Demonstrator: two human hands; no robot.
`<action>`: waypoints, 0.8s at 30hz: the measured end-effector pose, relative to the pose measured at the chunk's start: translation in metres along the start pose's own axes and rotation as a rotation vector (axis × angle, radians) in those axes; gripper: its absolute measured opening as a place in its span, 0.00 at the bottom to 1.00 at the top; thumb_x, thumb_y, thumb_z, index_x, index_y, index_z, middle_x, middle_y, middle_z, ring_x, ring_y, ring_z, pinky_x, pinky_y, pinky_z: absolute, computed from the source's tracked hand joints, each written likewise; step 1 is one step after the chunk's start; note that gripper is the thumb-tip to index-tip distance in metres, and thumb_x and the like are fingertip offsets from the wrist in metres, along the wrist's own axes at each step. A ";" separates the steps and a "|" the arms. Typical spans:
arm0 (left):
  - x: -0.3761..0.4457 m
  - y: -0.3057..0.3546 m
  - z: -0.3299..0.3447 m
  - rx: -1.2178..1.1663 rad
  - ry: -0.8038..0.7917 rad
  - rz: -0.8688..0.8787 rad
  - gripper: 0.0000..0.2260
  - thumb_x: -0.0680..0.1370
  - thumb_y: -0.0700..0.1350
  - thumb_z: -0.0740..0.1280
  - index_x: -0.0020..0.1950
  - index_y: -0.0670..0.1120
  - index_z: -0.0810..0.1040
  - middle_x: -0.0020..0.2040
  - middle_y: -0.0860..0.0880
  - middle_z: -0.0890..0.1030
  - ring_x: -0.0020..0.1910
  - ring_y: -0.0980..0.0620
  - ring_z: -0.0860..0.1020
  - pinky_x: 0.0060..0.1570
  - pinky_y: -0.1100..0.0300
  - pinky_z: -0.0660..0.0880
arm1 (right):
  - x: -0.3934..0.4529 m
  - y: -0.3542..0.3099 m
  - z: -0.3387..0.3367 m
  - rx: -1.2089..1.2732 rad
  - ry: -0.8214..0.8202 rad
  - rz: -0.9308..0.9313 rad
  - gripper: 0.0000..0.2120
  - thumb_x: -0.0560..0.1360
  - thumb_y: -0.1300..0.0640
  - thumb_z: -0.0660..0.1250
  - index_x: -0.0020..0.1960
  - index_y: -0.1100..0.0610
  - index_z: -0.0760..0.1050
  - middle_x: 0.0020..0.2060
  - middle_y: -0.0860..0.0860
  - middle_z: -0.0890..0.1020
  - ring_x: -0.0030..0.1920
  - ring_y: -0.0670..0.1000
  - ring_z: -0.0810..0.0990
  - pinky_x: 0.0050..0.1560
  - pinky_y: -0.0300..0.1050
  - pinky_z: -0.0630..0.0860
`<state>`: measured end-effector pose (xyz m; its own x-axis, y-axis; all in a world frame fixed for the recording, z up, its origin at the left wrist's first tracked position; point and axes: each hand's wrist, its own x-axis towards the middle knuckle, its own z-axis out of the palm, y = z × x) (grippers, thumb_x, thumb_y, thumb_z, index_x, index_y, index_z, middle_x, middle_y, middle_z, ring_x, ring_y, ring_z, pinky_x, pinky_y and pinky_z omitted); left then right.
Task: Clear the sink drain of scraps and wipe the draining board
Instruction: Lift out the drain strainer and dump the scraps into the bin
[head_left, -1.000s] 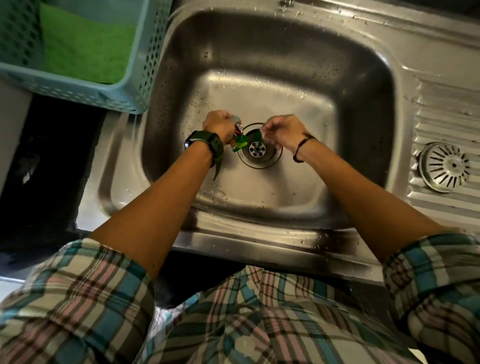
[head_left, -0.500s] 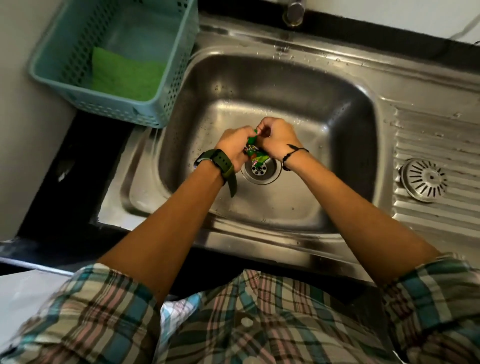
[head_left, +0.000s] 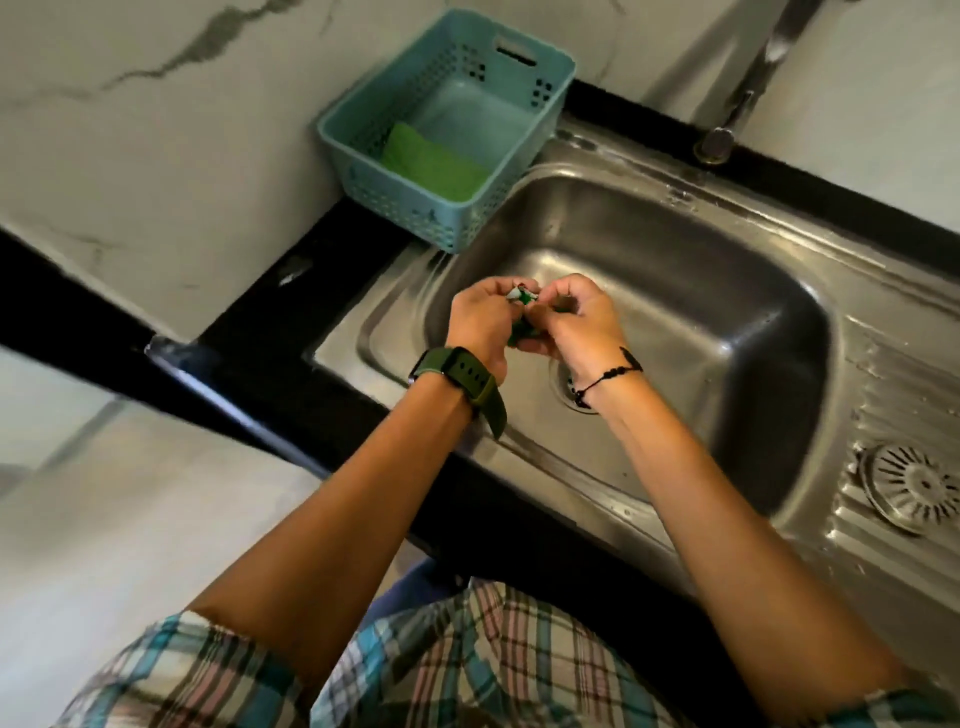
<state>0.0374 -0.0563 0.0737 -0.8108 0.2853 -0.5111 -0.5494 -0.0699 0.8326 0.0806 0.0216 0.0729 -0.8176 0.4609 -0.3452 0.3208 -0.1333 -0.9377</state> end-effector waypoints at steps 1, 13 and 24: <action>-0.008 0.001 -0.008 -0.034 0.014 0.005 0.16 0.75 0.27 0.54 0.38 0.43 0.76 0.38 0.44 0.78 0.39 0.46 0.78 0.46 0.47 0.79 | -0.006 -0.001 0.008 0.023 -0.018 -0.018 0.13 0.73 0.70 0.64 0.36 0.55 0.68 0.40 0.55 0.76 0.42 0.56 0.80 0.36 0.46 0.83; -0.151 -0.053 -0.222 -0.522 0.320 0.232 0.18 0.74 0.28 0.52 0.49 0.44 0.78 0.42 0.46 0.83 0.41 0.49 0.82 0.40 0.57 0.79 | -0.121 0.059 0.181 -0.301 -0.726 -0.297 0.08 0.69 0.68 0.68 0.42 0.57 0.75 0.36 0.46 0.78 0.39 0.43 0.81 0.36 0.42 0.83; -0.180 -0.221 -0.351 -0.933 0.765 0.012 0.11 0.77 0.35 0.56 0.47 0.43 0.77 0.38 0.46 0.80 0.36 0.53 0.77 0.31 0.66 0.78 | -0.165 0.240 0.295 -0.540 -0.956 0.229 0.17 0.70 0.76 0.61 0.32 0.56 0.70 0.33 0.53 0.75 0.32 0.51 0.78 0.26 0.36 0.79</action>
<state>0.2338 -0.4279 -0.0938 -0.5536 -0.3381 -0.7611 -0.2197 -0.8223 0.5250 0.1516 -0.3450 -0.1070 -0.6692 -0.4199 -0.6130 0.4864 0.3761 -0.7886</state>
